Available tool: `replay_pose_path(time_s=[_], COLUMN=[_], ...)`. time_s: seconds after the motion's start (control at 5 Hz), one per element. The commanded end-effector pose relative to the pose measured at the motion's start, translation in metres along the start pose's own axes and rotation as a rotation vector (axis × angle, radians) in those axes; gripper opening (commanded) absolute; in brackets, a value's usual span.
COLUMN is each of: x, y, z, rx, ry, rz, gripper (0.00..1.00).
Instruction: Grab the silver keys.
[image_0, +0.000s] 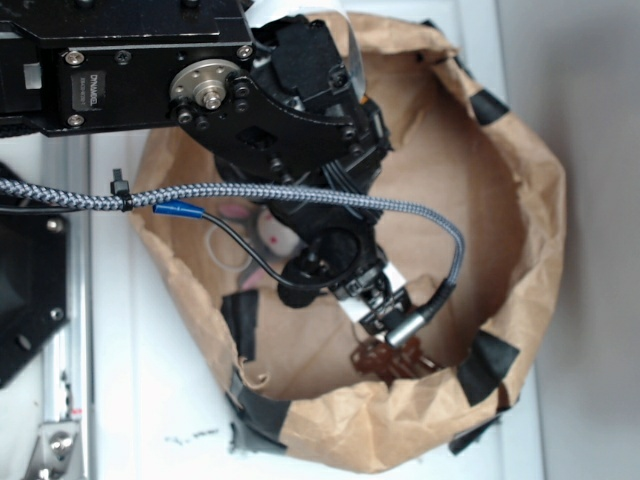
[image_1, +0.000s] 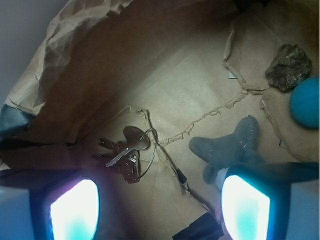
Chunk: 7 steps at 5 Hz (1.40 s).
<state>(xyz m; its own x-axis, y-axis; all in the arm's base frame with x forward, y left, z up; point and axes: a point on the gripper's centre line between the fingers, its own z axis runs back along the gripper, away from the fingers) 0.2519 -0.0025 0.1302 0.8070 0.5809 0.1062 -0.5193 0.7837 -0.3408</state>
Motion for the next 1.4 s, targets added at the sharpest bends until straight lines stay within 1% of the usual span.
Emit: replay_pose_path(time_s=[0.0, 0.2, 0.4, 0.6, 1.0, 1.2], x=[0.008, 0.005, 0.004, 0.006, 0.013, 0.013], y=[-0.001, 0.011, 0.017, 0.019, 0.01, 0.01], z=[0.011, -0.015, -0.025, -0.036, -0.036, -0.036], rx=[-0.026, -0.047, -0.061, -0.056, -0.057, -0.057], ry=[-0.038, -0.058, -0.049, -0.034, -0.08, -0.08], rz=[0.016, 0.059, 0.064, 0.092, 0.066, 0.066], gripper=[1.0, 1.0, 1.0, 1.0, 1.0, 1.0])
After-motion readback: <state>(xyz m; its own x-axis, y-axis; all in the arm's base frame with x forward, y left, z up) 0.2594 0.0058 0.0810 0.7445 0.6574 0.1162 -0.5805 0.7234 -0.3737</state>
